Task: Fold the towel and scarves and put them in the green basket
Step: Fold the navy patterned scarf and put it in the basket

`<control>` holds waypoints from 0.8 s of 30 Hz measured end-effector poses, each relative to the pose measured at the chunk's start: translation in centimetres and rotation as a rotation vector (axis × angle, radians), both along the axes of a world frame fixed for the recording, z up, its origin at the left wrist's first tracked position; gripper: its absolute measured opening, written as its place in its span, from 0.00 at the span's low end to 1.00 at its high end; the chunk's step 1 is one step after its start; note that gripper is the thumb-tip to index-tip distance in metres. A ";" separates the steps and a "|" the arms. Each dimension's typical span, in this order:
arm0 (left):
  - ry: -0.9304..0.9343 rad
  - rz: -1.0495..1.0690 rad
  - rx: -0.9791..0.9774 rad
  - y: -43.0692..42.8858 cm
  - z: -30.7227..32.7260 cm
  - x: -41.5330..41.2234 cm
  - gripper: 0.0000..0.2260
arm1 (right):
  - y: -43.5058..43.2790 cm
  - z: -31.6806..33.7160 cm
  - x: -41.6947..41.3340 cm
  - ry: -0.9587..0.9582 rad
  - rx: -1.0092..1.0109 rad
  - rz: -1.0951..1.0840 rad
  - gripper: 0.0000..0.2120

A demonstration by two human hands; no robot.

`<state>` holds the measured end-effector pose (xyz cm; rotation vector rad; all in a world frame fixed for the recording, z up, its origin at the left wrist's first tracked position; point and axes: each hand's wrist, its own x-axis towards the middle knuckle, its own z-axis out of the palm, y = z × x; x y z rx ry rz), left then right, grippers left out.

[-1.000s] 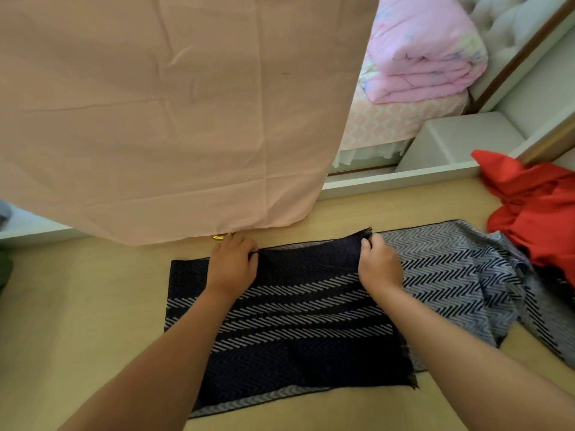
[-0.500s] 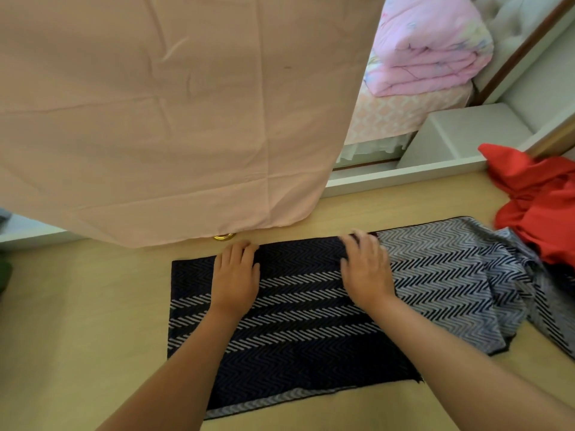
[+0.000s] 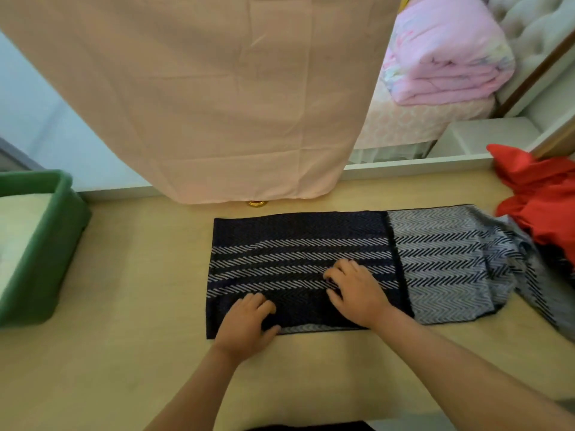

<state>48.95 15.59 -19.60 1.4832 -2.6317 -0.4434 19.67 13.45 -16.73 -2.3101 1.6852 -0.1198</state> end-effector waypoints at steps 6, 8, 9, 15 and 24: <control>0.015 0.014 -0.076 2.0 -0.6 0.5 0.12 | 4.5 -0.4 1.8 0.029 0.134 0.143 0.23; -0.013 -0.009 -0.120 2.0 -0.6 1.0 0.13 | 5.1 -1.0 2.2 0.067 0.095 0.113 0.20; -0.034 -0.026 -0.139 2.1 -0.6 1.4 0.13 | 5.3 -1.3 2.3 0.085 0.073 0.096 0.17; -0.134 0.004 -0.113 2.8 -0.1 3.5 0.24 | 5.8 -1.8 3.2 0.147 -0.075 -0.031 0.04; -0.127 0.065 -0.106 2.9 0.2 5.7 0.23 | 6.7 -1.9 5.4 0.086 -0.061 0.000 0.16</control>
